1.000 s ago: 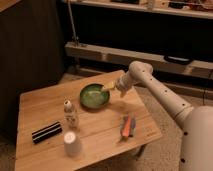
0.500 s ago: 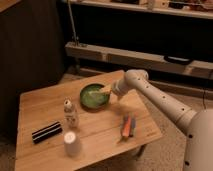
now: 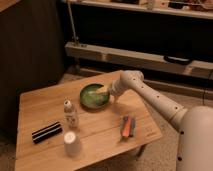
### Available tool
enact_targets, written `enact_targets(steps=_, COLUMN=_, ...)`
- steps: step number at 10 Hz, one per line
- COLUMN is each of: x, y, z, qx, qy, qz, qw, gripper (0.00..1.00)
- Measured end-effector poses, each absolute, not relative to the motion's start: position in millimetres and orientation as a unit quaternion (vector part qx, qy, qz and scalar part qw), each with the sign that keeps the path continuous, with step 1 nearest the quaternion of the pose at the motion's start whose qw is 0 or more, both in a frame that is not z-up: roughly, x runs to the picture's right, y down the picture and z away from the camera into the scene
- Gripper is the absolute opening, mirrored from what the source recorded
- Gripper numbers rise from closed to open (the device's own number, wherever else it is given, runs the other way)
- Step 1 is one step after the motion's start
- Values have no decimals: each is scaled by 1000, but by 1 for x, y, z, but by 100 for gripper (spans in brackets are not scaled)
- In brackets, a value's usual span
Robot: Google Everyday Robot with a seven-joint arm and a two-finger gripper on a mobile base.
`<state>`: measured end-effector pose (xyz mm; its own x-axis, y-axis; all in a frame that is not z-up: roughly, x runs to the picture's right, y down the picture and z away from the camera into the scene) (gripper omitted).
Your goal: Drag the ceramic bowl in a circle
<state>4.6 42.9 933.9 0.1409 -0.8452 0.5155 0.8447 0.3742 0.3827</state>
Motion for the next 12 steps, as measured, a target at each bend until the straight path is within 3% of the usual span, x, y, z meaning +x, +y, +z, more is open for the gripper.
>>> enact_targets(steps=2, x=6, y=45, z=939, qx=-10, qy=-333, qz=-561, qw=758, gripper=30)
enact_targets(steps=4, x=4, y=48, z=943, qx=-27, qy=-318, qz=-567, qw=759, gripper=24)
enact_targets(steps=8, x=1, y=54, z=949, qx=-60, qy=-294, qz=-575, qw=761, gripper=42)
enact_targets(steps=10, x=-5, y=53, z=946, qx=-59, qy=-294, qz=-581, qw=757, gripper=60)
enact_targets(steps=12, x=-8, y=52, z=945, qx=-58, qy=-295, qz=-583, qw=755, gripper=59)
